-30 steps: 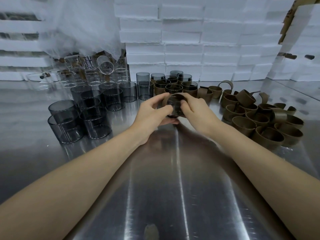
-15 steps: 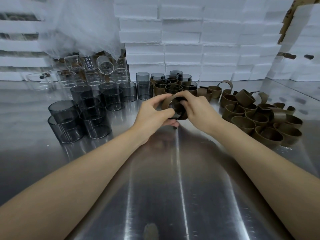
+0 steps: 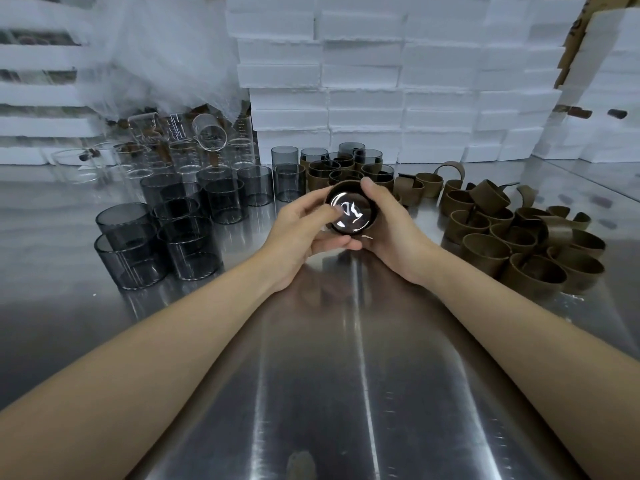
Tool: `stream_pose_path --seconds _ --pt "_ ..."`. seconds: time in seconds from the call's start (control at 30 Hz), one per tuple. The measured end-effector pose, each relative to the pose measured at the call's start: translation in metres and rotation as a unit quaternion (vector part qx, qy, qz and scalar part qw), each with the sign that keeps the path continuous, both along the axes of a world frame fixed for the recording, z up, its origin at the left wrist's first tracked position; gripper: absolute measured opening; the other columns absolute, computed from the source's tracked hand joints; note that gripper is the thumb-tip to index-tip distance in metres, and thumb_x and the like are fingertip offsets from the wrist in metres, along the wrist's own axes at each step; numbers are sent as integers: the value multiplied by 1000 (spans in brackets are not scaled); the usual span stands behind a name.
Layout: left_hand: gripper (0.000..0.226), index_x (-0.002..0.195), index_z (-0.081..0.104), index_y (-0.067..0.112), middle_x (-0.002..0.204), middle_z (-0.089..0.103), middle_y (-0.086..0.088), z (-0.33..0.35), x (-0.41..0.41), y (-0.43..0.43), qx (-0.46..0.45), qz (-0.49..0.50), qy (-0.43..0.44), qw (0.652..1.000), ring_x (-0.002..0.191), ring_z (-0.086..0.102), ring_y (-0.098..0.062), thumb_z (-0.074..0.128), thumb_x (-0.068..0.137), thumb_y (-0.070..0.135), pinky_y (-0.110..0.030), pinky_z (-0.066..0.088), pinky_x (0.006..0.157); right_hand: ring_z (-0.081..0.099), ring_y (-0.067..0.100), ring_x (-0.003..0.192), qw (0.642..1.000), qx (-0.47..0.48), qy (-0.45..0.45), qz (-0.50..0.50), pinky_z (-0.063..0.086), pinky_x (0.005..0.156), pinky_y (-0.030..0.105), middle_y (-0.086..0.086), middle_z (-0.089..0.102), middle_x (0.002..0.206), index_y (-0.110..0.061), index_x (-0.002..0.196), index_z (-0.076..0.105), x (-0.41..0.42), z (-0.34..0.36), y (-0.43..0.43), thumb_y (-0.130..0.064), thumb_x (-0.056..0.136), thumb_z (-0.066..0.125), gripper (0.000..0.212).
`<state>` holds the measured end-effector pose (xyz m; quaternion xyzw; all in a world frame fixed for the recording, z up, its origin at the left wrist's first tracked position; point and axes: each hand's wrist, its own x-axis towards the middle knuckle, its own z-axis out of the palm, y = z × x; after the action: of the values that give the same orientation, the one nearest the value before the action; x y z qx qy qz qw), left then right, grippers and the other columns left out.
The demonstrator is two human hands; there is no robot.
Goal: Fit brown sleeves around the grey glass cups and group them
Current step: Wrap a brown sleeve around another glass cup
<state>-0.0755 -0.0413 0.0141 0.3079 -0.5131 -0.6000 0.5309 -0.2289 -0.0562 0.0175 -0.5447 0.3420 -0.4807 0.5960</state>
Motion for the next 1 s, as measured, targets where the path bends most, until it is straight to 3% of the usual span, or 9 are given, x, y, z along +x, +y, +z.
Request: stream_pose_path --seconds 0.1,0.2,0.3,0.43,0.73,0.87,1.0 --pt "21 114 66 15 110 73 -12 0 -2 -1 18 -23 16 999 78 74 -30 63 94 18 -18 57 65 56 30 109 998 11 -60 -19 39 95 42 15 61 118 -4 124 59 -5 2 1 -37 95 48 46" --pt "37 112 68 13 106 74 -8 1 0 -3 34 -49 -10 998 79 73 -24 65 87 39 -19 57 69 60 25 106 999 -1 -42 -18 47 88 31 13 62 119 -5 130 56 -7 5 3 -35 91 53 50" --pt "35 99 77 21 99 74 -5 2 3 -5 39 -69 -13 997 69 69 -16 65 82 49 -17 54 63 62 25 107 999 -6 -53 -4 48 92 34 16 63 123 -6 127 59 -5 6 3 -40 91 56 50" --pt "38 109 66 13 91 68 -7 1 4 -8 58 -64 27 996 60 65 -12 62 88 44 -16 52 55 66 25 104 994 16 -112 8 53 90 35 13 69 114 -10 121 63 -5 6 1 -40 92 56 42" --pt "47 100 63 12 68 67 3 1 4 -14 93 -71 30 993 50 57 -3 60 73 52 -10 48 50 69 26 100 975 70 -212 15 57 85 38 14 71 110 -9 112 67 -4 8 -4 -37 86 60 39" --pt "48 95 63 11 67 66 4 0 3 -17 88 -58 39 994 48 54 -2 63 69 51 -9 48 50 70 26 97 970 71 -233 16 58 83 38 11 73 105 -17 89 78 -4 9 -6 -34 86 58 27" --pt "47 95 62 10 66 65 6 -4 2 -17 70 -49 32 996 51 56 -2 61 71 51 -8 49 53 69 25 99 971 69 -227 14 58 84 38 11 72 107 -14 101 71 -5 10 -5 -34 93 53 28"
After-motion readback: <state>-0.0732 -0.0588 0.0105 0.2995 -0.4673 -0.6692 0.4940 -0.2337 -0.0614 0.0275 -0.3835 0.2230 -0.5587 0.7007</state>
